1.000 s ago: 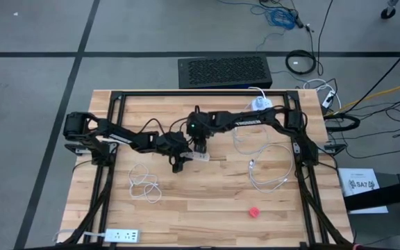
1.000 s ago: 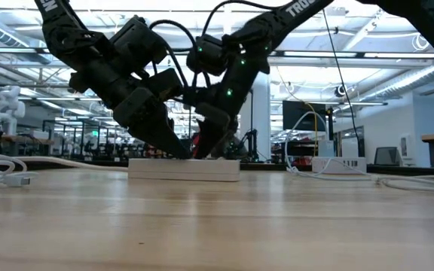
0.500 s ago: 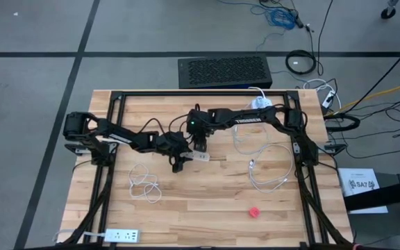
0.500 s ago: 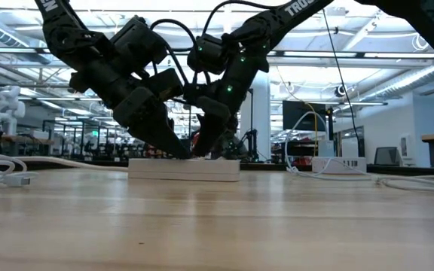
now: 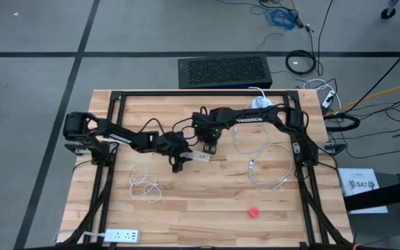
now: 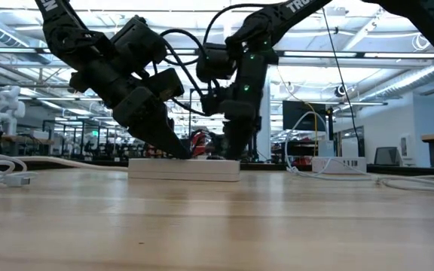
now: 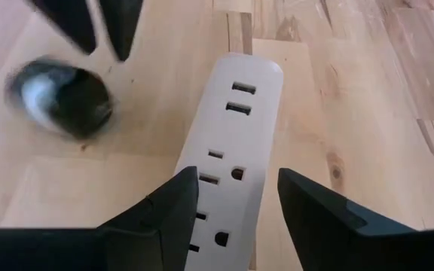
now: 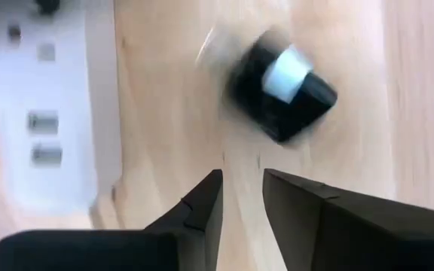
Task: Insert USB
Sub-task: Insert the black charger adapter into the white outlet extension
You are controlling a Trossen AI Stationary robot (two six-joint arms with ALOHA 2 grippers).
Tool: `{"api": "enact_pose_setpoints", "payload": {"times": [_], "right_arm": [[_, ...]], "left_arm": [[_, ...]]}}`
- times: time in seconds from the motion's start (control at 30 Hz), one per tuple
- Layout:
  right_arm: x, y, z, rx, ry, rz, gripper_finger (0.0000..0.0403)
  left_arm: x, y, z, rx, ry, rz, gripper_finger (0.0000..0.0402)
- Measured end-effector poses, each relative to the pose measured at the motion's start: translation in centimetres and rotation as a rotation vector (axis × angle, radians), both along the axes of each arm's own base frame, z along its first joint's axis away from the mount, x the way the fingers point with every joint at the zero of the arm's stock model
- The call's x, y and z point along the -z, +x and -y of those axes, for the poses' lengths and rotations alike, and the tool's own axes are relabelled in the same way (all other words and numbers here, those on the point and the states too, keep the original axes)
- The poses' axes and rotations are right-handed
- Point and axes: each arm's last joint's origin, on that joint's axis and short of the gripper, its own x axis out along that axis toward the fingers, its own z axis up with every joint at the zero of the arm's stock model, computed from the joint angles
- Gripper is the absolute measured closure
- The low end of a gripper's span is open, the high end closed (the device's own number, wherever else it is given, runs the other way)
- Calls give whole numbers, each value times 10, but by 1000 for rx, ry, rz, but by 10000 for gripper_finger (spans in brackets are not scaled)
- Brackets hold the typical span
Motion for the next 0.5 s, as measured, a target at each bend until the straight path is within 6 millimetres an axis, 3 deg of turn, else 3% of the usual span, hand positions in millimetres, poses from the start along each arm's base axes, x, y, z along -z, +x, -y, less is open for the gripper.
{"api": "enact_pose_setpoints", "payload": {"times": [0.33,0.5], "right_arm": [[-26,-32,-14,10,47,-212,277],[-42,-33,-14,-25,16,-98,241]], "left_arm": [[1,-1,0,2,-5,-11,210],[2,-2,0,3,-5,-8,210]]}}
